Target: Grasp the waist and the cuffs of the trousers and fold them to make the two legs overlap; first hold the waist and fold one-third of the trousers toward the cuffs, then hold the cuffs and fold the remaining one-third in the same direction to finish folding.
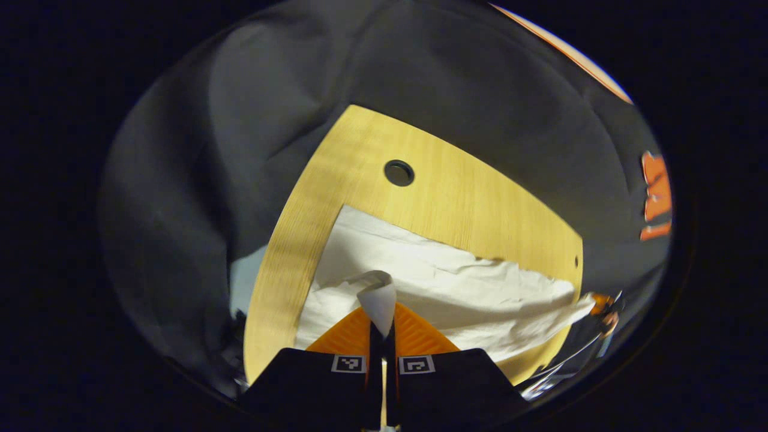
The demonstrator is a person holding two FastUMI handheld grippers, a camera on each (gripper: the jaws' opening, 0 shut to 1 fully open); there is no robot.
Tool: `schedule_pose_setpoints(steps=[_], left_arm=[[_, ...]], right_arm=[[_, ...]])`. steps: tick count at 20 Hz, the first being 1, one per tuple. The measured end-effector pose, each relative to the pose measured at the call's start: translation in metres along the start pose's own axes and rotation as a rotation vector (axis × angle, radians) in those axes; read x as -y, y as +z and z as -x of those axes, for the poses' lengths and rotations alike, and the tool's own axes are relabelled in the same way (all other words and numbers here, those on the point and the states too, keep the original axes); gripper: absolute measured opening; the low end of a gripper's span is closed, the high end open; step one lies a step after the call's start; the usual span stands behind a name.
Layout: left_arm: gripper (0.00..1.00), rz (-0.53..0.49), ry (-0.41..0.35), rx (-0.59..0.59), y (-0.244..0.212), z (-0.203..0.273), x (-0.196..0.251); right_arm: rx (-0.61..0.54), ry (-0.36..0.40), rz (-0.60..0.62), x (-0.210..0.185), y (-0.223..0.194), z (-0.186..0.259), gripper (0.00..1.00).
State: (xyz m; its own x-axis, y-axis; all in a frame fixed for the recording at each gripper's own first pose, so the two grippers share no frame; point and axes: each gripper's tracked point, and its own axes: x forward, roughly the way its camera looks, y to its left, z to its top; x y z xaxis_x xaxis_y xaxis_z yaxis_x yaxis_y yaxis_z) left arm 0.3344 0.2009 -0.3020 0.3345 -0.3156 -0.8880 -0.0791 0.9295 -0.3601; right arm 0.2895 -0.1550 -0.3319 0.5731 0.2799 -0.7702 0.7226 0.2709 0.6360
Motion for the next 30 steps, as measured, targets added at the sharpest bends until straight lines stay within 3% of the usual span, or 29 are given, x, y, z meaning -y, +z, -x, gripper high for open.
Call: schedule_pose_setpoints(steps=[3,9,11,13,14,15,17,18,19,20,22,23,24,25,26,30], left_arm=[[0.06,0.006,-0.015,0.034,0.022,-0.012,0.004],[0.06,0.323,-0.027,0.213,0.044,-0.029,-0.019],[0.08,0.332,0.01,0.253,0.049,-0.022,-0.026],[0.26,0.298,0.039,0.296,0.053,-0.019,-0.024],[0.33,0.264,0.07,0.325,0.057,-0.01,-0.025],[0.45,0.236,0.084,0.341,0.06,-0.009,-0.024],[0.72,0.221,0.074,0.375,0.062,0.01,-0.012],[0.77,0.208,0.079,0.395,0.064,0.017,-0.008],[0.83,0.19,0.1,0.409,0.062,0.025,-0.004],[0.9,0.172,0.102,0.425,0.061,0.034,0.003],[0.92,0.137,0.103,0.455,0.062,0.048,0.016],[0.98,0.12,0.104,0.467,0.06,0.055,0.024],[0.96,0.103,0.108,0.474,0.058,0.061,0.031],[1.0,0.09,0.114,0.476,0.055,0.071,0.039],[1.0,0.074,0.123,0.483,0.052,0.078,0.045],[0.99,-0.013,0.128,0.523,0.04,0.101,0.086]], right_arm=[[-0.008,0.013,-0.054,-0.002,0.008,-0.003,0.06],[0.006,0.134,-0.178,-0.005,0.011,-0.01,0.06],[0.028,0.112,-0.153,-0.003,0.012,-0.01,0.06],[0.04,0.141,-0.151,-0.012,0.01,-0.014,0.08],[0.049,0.158,-0.135,-0.015,0.012,-0.007,0.14],[0.064,0.174,-0.115,-0.019,0.013,-0.007,0.18],[0.102,0.222,-0.09,-0.028,0.019,0.005,0.36],[0.125,0.229,-0.069,-0.028,0.023,0.009,0.34],[0.139,0.207,-0.043,-0.025,0.023,0.015,0.39],[0.142,0.184,-0.01,-0.018,0.022,0.019,0.53],[0.132,0.121,0.062,0.005,0.015,0.022,0.59],[0.133,0.082,0.098,0.016,0.011,0.024,0.62],[0.135,0.046,0.124,0.028,0.009,0.024,0.67],[0.134,0.02,0.14,0.037,0.009,0.023,0.6],[0.127,-0.003,0.147,0.045,0.005,0.022,0.76],[0.093,-0.086,0.16,0.078,-0.006,0.017,0.86]])
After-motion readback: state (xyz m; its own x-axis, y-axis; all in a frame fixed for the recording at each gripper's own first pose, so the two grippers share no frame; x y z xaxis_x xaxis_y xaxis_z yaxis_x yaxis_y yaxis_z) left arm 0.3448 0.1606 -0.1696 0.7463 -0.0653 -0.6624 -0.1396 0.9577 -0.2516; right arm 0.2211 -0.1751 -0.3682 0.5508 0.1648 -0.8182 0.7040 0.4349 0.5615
